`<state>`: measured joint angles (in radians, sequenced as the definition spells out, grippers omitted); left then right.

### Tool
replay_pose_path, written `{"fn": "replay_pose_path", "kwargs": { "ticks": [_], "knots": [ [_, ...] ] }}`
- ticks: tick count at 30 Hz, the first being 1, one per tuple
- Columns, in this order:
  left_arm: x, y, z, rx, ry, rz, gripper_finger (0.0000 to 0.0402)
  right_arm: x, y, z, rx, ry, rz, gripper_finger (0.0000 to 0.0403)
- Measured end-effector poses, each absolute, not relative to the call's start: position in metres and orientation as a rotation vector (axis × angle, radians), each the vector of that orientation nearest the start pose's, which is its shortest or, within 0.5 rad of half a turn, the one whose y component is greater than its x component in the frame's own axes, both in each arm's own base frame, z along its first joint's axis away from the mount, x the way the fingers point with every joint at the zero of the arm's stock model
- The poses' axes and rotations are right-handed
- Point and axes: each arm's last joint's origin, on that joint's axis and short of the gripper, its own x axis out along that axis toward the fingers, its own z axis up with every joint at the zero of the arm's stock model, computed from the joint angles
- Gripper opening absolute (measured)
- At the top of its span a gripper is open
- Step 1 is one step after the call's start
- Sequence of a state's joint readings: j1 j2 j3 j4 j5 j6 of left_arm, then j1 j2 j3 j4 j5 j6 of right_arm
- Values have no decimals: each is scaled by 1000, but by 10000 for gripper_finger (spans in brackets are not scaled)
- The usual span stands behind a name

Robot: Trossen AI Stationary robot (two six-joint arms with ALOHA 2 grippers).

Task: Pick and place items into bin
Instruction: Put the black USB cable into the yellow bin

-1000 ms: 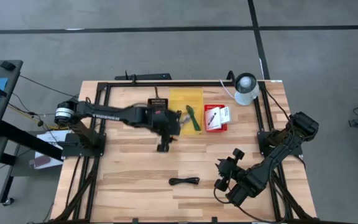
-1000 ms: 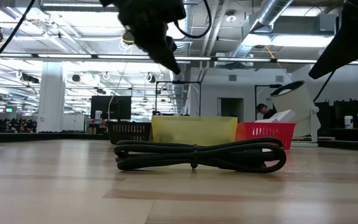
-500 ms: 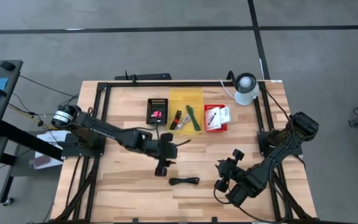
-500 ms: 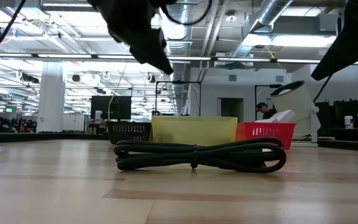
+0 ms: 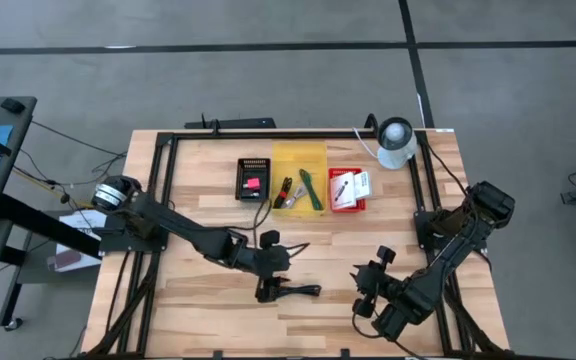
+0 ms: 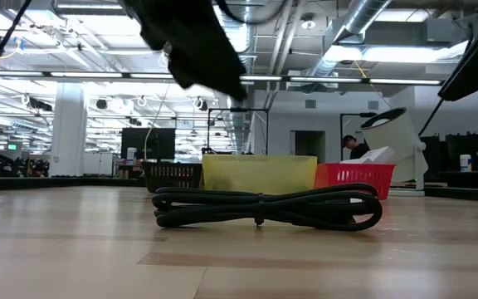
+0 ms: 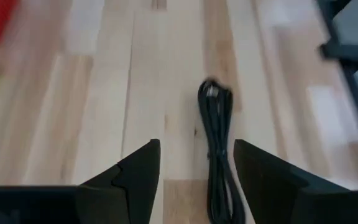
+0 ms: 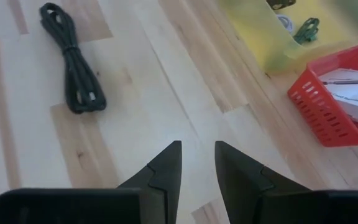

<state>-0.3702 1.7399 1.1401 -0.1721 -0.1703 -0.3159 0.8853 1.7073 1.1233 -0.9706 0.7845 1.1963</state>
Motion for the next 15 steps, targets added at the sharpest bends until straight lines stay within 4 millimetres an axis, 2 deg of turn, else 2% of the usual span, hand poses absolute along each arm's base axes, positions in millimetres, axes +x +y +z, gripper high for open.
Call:
{"fn": "replay_pose_path", "kwargs": {
  "ticks": [7,15],
  "knots": [
    [369,-139,189,-96,839,-74,200,196,223,192,-59,842,-455,92],
    [388,-150,157,-103,982,-121,200,192,227,192,-65,840,-440,92]
  ]
}}
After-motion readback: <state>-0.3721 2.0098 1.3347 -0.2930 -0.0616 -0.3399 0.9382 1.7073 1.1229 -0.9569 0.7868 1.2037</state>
